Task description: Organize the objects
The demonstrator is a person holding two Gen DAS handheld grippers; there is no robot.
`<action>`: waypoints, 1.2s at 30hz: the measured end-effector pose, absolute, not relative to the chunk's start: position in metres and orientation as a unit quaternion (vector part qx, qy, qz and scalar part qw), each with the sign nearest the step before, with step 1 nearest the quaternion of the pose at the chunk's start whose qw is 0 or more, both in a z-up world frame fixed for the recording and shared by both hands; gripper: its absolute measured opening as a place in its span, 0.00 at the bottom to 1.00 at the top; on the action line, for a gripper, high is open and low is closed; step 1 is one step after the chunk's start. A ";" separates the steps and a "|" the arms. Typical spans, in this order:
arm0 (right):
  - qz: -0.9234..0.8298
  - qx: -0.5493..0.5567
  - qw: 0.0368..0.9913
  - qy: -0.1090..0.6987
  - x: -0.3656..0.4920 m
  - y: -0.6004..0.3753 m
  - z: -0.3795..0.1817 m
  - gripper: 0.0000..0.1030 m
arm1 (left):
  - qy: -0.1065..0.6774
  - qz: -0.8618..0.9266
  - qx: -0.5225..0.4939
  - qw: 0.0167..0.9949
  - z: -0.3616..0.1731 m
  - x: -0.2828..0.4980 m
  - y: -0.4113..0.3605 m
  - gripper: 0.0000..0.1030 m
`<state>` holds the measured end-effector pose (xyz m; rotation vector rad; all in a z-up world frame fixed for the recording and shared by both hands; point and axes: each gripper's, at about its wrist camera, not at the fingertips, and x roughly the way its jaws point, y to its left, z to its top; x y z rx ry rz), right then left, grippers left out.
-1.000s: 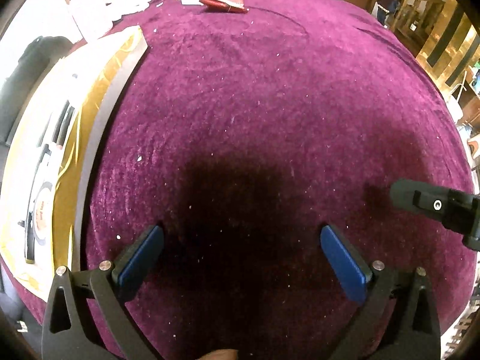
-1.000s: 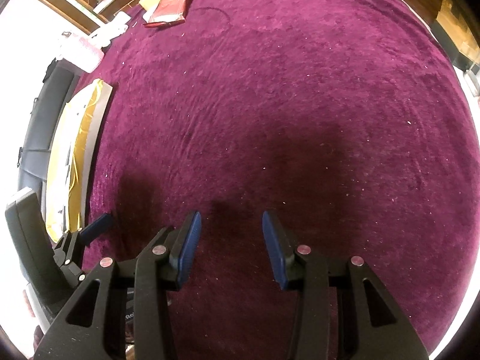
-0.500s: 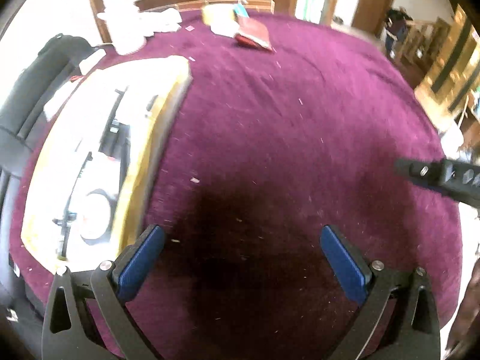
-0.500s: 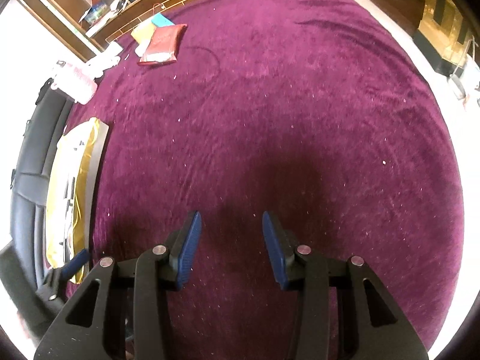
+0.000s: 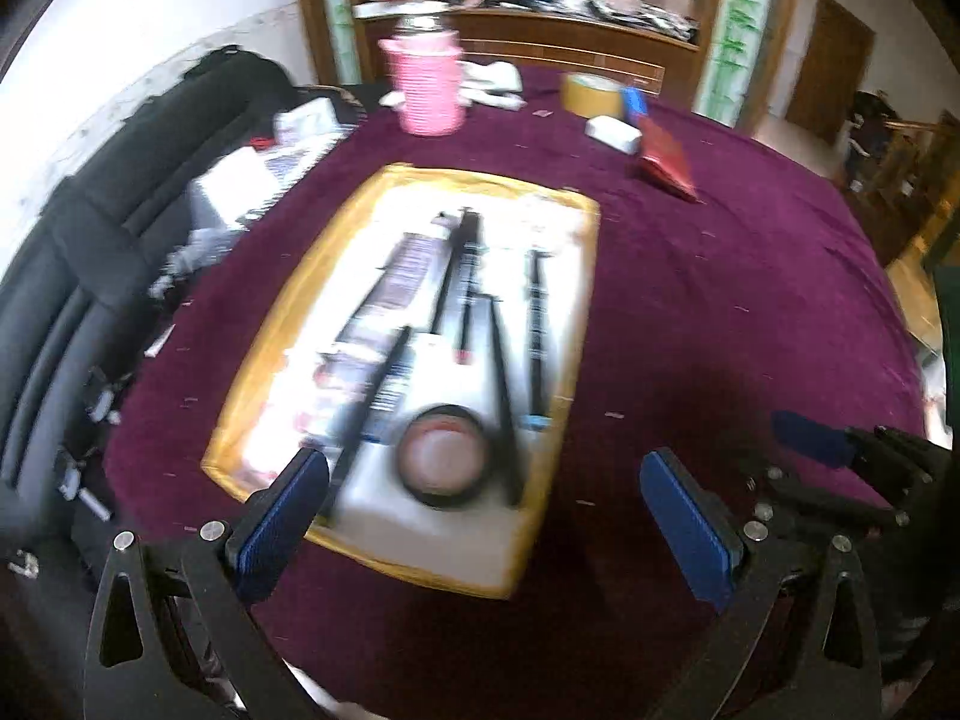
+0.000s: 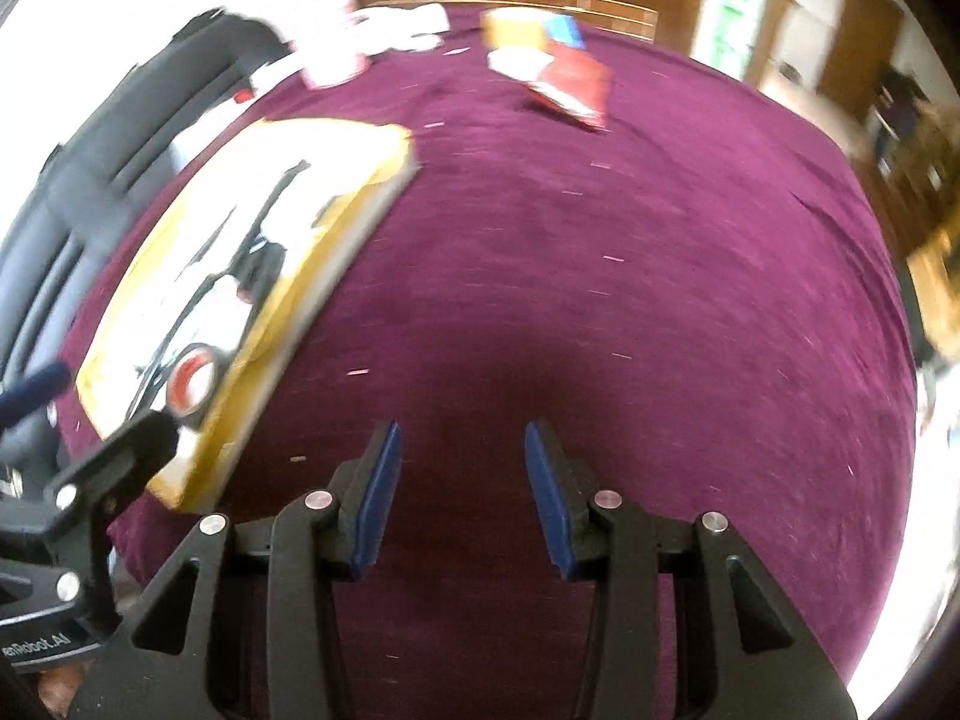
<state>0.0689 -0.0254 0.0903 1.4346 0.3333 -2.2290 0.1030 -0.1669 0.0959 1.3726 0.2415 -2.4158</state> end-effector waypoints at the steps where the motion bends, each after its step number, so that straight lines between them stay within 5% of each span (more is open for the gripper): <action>1: -0.808 0.523 0.239 0.129 0.071 -0.036 0.089 0.40 | 0.086 -0.851 0.485 0.179 0.096 0.104 -0.174 0.99; 15: -0.816 0.493 0.206 0.221 0.081 -0.113 0.088 0.43 | 0.095 -0.845 0.495 0.176 0.088 0.103 -0.250 0.99; 36: -0.809 0.513 0.126 0.258 0.078 -0.143 0.075 0.47 | 0.110 -0.825 0.546 0.095 0.055 0.065 -0.286 0.99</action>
